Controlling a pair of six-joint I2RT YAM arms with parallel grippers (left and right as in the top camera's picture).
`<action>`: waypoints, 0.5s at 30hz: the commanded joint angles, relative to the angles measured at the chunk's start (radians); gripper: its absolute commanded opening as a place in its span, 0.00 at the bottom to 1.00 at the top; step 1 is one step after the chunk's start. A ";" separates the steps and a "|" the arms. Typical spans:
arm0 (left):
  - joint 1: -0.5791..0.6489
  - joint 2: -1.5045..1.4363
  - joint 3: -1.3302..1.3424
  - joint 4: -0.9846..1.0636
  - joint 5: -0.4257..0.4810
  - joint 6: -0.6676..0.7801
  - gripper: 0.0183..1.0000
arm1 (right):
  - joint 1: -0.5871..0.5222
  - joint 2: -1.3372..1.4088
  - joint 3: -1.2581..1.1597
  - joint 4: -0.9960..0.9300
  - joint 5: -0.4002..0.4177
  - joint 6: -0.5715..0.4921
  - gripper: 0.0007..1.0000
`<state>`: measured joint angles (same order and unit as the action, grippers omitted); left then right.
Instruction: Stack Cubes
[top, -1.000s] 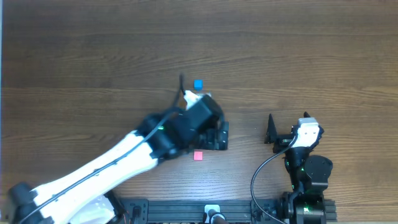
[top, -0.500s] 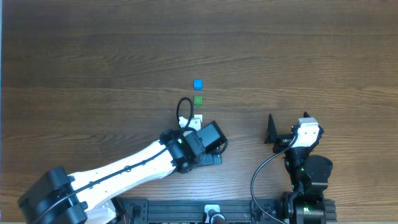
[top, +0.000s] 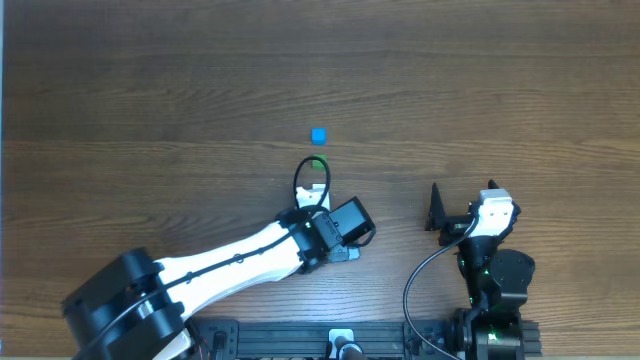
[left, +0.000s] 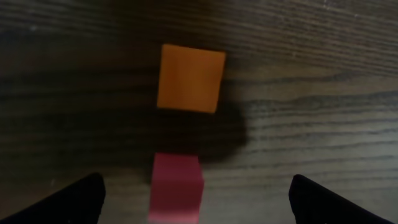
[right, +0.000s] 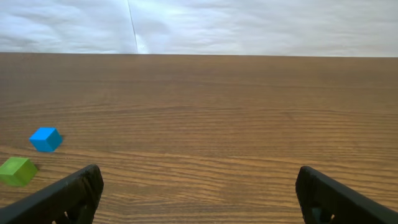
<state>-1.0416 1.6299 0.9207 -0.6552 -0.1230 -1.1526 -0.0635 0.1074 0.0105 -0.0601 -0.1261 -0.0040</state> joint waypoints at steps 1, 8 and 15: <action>-0.002 0.042 -0.005 0.010 -0.029 0.051 0.95 | 0.006 -0.007 -0.005 -0.003 -0.012 -0.005 0.99; -0.003 0.053 -0.005 0.010 -0.024 0.128 0.93 | 0.006 -0.007 -0.005 -0.003 -0.012 -0.005 0.99; -0.017 0.053 -0.005 0.006 -0.020 0.184 0.89 | 0.006 -0.007 -0.005 -0.003 -0.012 -0.005 0.99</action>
<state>-1.0504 1.6741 0.9207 -0.6464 -0.1318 -1.0065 -0.0635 0.1074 0.0105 -0.0601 -0.1261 -0.0040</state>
